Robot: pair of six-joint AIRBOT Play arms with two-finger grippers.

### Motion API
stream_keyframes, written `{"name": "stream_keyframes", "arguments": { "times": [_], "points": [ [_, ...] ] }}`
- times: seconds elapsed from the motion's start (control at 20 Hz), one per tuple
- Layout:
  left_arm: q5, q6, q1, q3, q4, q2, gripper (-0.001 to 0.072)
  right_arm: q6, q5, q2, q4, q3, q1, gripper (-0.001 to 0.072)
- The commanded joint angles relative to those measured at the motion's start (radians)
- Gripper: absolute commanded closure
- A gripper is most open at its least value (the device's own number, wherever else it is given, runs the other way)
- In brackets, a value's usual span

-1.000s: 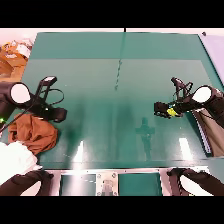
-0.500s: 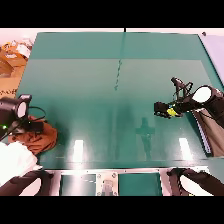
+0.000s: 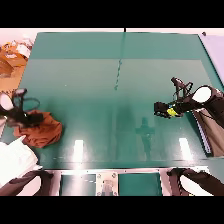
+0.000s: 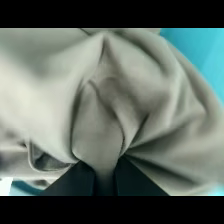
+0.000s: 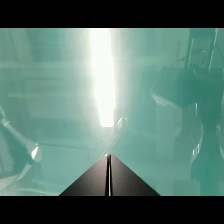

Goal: Fold the shirts.

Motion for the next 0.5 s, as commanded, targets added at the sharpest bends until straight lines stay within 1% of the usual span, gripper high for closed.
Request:
{"name": "stream_keyframes", "arguments": {
  "times": [0.0, 0.1, 0.15, 0.25, 0.35, 0.45],
  "points": [
    [-0.107, 0.059, -0.042, 0.259, -0.159, 0.0, 0.0686, 0.0, -0.001, 0.0, 0.008, 0.0, 0.001, 0.0696],
    [-0.116, 0.049, -0.167, 0.43, -0.185, -0.001, 0.0686, 0.0, -0.002, 0.0, 0.015, 0.0, 0.001, 0.0695],
    [-0.094, 0.041, -0.241, 0.492, -0.203, -0.001, 0.0686, 0.0, 0.001, 0.0, 0.016, 0.0, 0.001, 0.0696],
    [0.017, 0.029, -0.399, 0.564, -0.265, -0.002, 0.0686, 0.0, 0.001, 0.0, 0.025, 0.002, 0.001, 0.0696],
    [0.176, 0.031, -0.551, 0.568, -0.316, -0.013, 0.0686, 0.0, 0.001, 0.0, 0.038, 0.008, 0.0, 0.0696],
    [0.282, 0.034, -0.677, 0.569, -0.348, -0.064, 0.0685, 0.0, 0.001, 0.0, 0.042, 0.021, 0.0, 0.0696]
  ]
}}
